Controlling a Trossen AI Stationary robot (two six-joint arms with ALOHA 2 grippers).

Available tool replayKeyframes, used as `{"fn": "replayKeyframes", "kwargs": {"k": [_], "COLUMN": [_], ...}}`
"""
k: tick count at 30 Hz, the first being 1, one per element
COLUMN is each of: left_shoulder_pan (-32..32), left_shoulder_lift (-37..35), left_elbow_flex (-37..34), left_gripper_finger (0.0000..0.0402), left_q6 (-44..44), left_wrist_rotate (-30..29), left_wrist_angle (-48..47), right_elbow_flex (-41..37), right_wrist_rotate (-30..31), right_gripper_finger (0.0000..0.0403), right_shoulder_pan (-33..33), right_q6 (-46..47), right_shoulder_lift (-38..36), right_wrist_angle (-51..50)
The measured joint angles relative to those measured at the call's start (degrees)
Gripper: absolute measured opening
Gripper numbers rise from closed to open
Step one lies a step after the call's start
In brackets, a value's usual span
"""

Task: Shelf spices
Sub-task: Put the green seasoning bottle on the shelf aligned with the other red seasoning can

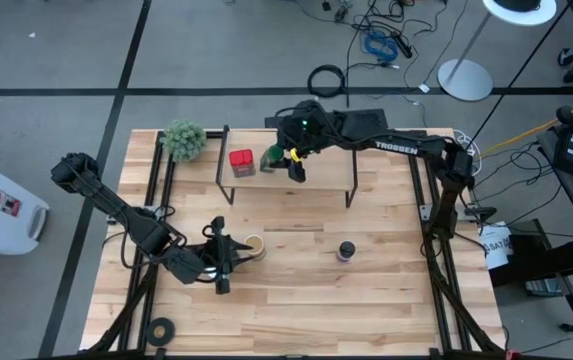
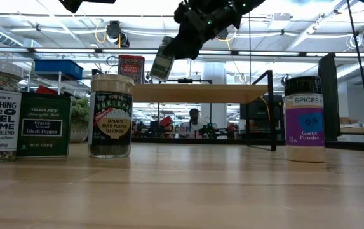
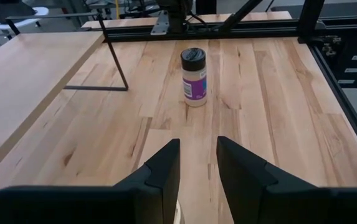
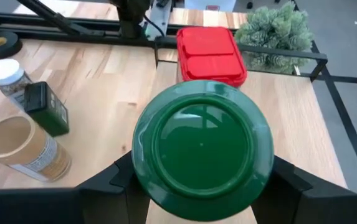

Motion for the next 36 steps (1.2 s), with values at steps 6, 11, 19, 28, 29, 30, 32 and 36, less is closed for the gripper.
{"fn": "replayKeyframes", "kwargs": {"k": [6, 11, 19, 28, 29, 30, 32, 36], "left_shoulder_pan": [0.02, 0.00, 0.00, 0.02, 0.00, 0.00, 0.02, 0.00], "left_shoulder_lift": [0.00, 0.00, 0.00, 0.02, 0.02, 0.02, 0.02, 0.02], "left_elbow_flex": [0.00, 0.00, 0.00, 0.00, 0.00, 0.00, 0.00, 0.00], "left_gripper_finger": [0.0114, 0.0114, 0.0114, 0.0114, 0.0114, 0.0114, 0.0114, 0.0114], "left_q6": [0.00, 0.00, 0.02, 0.02, 0.04, 0.04, 0.02, 0.02], "left_wrist_rotate": [0.04, 0.09, 0.13, 0.15, 0.14, 0.13, 0.15, 0.15], "left_wrist_angle": [-0.02, -0.02, 0.00, -0.02, 0.00, 0.01, -0.02, -0.02], "right_elbow_flex": [0.00, 0.00, 0.02, 0.03, 0.03, 0.02, 0.02, 0.02], "right_wrist_rotate": [-1.00, -1.42, -1.27, -1.29, -1.30, -1.28, -1.25, -1.28], "right_gripper_finger": [0.0201, 0.0201, 0.0201, 0.0201, 0.0201, 0.0201, 0.0201, 0.0201], "right_shoulder_pan": [-0.01, 0.00, 0.00, 0.00, 0.00, 0.00, 0.00, 0.00], "right_q6": [0.24, 0.68, 0.81, 1.27, 1.27, 1.31, 1.46, 1.51], "right_shoulder_lift": [0.13, 0.46, 1.57, 1.62, 1.81, 1.93, 2.06, 2.33], "right_wrist_angle": [0.17, 0.08, 0.35, 0.37, 0.47, 0.45, 0.13, 0.68]}}
